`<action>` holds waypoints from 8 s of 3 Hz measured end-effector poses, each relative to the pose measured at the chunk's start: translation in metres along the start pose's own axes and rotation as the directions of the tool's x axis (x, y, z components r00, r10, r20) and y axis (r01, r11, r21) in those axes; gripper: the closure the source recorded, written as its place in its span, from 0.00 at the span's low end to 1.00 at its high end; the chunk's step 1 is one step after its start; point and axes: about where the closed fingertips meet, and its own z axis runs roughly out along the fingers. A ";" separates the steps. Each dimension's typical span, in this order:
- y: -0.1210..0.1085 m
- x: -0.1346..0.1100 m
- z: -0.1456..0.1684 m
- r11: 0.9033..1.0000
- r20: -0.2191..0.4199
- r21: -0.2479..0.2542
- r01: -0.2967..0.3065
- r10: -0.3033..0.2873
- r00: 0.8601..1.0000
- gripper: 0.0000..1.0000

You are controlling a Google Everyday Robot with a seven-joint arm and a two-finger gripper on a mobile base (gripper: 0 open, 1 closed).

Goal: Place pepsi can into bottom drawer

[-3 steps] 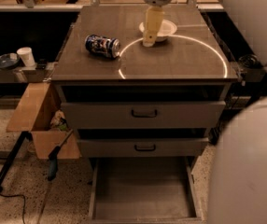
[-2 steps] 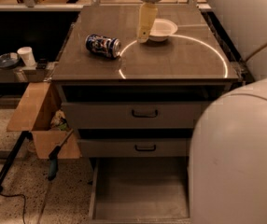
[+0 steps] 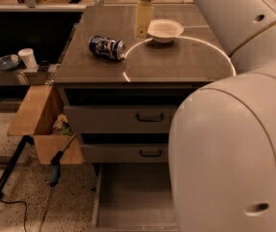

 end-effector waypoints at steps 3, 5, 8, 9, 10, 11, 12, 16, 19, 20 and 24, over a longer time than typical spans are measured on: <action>0.017 -0.003 0.027 0.997 0.008 -0.073 -0.014 0.014 1.000 0.00; 0.050 -0.030 0.080 0.982 0.093 -0.181 0.046 -0.030 0.995 0.00; 0.024 -0.037 0.113 0.990 0.129 -0.139 0.033 -0.015 0.992 0.00; 0.021 -0.041 0.116 0.991 0.134 -0.132 0.035 -0.017 0.991 0.00; 0.008 -0.059 0.123 0.993 0.154 -0.106 0.048 -0.031 0.988 0.00; 0.013 -0.060 0.134 0.992 0.150 -0.123 0.043 -0.024 0.988 0.00; 0.013 -0.060 0.134 0.992 0.150 -0.123 0.043 -0.024 0.988 0.00; 0.013 -0.060 0.134 0.992 0.150 -0.123 0.043 -0.024 0.988 0.89; 0.013 -0.060 0.134 0.991 0.150 -0.123 0.043 -0.024 0.988 0.82; 0.013 -0.060 0.134 0.991 0.150 -0.123 0.043 -0.024 0.988 0.58; 0.014 -0.060 0.134 0.991 0.150 -0.123 0.043 -0.024 0.988 0.00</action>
Offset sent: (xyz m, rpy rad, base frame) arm -0.0052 0.0078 -0.0380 0.0179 0.1106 0.0026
